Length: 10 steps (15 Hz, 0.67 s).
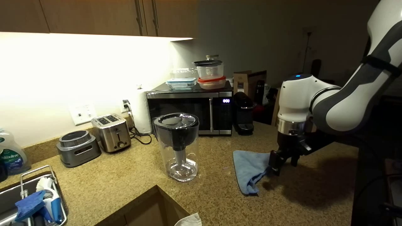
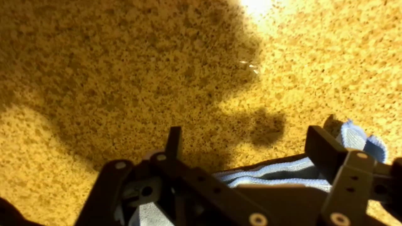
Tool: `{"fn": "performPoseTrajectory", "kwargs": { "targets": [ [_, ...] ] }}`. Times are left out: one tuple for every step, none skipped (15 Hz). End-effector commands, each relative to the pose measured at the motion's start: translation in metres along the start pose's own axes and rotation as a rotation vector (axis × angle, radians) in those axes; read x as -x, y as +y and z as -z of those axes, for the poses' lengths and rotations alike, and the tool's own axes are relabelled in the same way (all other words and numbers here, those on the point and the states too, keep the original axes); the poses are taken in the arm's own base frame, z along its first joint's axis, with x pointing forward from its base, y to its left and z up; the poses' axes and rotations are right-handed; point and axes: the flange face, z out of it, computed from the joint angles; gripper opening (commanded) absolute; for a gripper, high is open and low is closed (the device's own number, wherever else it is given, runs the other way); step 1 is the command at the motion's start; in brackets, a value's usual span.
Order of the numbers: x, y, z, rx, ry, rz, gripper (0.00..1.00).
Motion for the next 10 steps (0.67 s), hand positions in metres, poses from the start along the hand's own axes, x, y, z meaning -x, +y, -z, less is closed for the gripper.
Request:
{"fn": "performPoseTrajectory", "kwargs": {
  "targets": [
    [0.005, -0.008, 0.002, -0.007, -0.002, -0.179, 1.0],
    [0.003, -0.013, 0.001, -0.005, 0.001, -0.239, 1.0],
    [0.003, -0.017, 0.001, -0.002, 0.0, -0.29, 1.0],
    [0.004, -0.022, -0.001, 0.004, -0.001, -0.347, 1.0],
    [0.005, -0.026, -0.002, 0.004, 0.003, -0.397, 1.0],
    [0.008, -0.032, -0.005, 0.005, 0.005, -0.444, 1.0],
    [0.012, -0.037, -0.007, 0.006, 0.005, -0.48, 1.0],
    [0.015, -0.042, -0.01, 0.007, 0.011, -0.511, 1.0],
    [0.018, -0.047, -0.015, 0.016, 0.007, -0.535, 1.0],
    [0.019, -0.052, -0.019, 0.026, 0.005, -0.56, 1.0]
  ]
}}
